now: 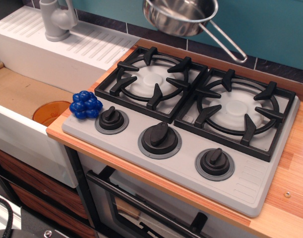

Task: Put pan on stove and put blueberry in pan

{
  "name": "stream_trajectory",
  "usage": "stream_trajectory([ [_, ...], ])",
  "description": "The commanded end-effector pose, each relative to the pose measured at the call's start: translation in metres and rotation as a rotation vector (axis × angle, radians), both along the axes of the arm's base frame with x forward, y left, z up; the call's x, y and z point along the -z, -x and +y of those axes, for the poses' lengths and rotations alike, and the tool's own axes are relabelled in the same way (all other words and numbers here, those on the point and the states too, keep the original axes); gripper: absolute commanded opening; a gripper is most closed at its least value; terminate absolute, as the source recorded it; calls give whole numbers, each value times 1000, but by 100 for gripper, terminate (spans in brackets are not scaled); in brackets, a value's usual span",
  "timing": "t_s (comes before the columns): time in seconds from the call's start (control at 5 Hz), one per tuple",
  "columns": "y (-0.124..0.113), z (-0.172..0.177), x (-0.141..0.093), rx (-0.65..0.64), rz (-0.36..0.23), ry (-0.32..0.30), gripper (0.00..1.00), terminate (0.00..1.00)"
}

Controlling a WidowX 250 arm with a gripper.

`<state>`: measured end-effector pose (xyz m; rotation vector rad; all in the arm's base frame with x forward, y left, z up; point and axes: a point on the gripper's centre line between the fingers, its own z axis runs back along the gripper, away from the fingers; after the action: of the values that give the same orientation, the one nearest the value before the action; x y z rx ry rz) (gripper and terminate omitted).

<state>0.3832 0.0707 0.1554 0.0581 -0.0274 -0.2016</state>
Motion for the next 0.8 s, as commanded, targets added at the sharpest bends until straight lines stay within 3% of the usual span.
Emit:
stream_trajectory([
  [0.0, -3, 17, 6, -15, -59, 6, 0, 0],
  [0.6, 12, 36, 47, -54, -81, 28, 0, 0],
])
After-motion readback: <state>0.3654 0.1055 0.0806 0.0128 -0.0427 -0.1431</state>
